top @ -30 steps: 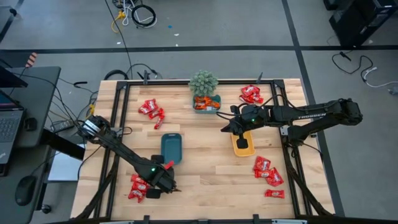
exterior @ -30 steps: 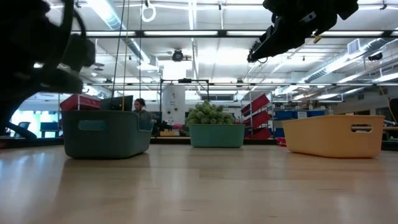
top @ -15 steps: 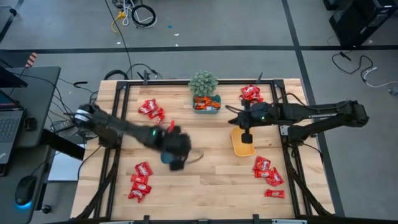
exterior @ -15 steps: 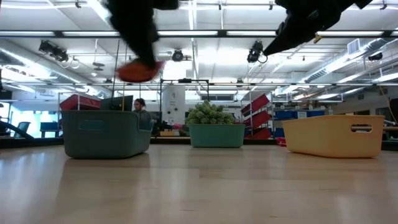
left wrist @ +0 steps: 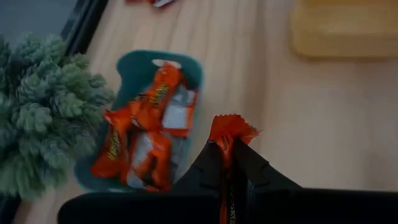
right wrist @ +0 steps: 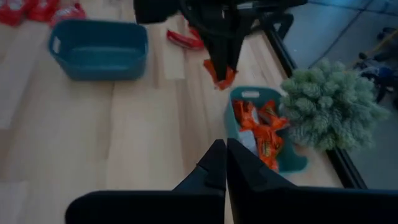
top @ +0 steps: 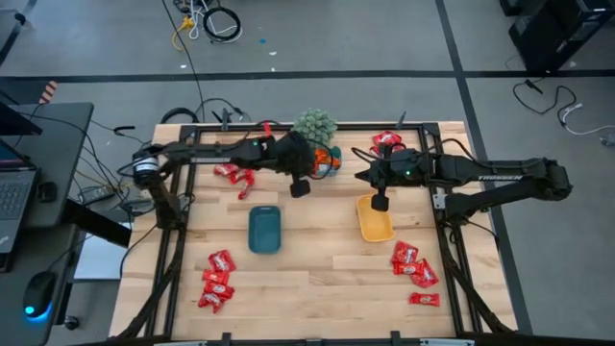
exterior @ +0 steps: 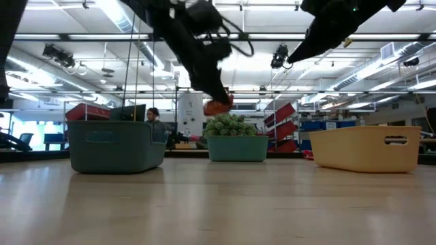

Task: Sort candy
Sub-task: Put the orange chocolate into the green bin

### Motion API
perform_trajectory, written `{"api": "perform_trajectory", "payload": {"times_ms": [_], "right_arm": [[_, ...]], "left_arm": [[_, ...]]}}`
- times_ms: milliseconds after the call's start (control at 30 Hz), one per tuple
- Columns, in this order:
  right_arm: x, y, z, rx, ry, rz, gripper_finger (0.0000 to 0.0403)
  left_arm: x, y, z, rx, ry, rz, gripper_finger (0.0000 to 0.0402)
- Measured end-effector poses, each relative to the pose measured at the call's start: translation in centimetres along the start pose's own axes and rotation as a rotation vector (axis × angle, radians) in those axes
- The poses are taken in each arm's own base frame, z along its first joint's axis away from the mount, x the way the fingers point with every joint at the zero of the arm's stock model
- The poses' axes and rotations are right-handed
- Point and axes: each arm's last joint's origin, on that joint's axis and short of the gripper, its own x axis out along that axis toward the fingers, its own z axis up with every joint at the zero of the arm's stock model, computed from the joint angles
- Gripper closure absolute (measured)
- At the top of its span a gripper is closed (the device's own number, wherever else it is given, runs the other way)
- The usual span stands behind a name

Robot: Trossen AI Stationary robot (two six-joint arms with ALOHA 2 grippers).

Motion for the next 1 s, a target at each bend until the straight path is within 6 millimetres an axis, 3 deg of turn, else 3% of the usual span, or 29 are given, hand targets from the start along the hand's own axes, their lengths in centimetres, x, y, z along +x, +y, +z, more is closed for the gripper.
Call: {"api": "perform_trajectory", "payload": {"times_ms": [367, 533, 733, 1000], "right_arm": [[1.7, -1.4, -0.3, 0.049, 0.034, -0.055, 0.0402], [2.4, -1.8, -0.6, 0.077, 0.067, -0.073, 0.0402], [2.6, -2.2, -0.6, 0.122, 0.059, -0.093, 0.0402], [2.5, -2.4, -0.7, 0.132, 0.066, -0.102, 0.0393]], "left_arm": [[5.9, 4.9, -0.1, 0.04, 0.004, 0.078, 0.0395], [7.8, 5.6, -0.5, 0.03, 0.068, 0.035, 0.0393], [7.8, 5.7, -0.4, 0.14, 0.084, 0.062, 0.036], [7.5, 5.0, 0.3, 0.202, 0.062, 0.066, 0.0266]]}}
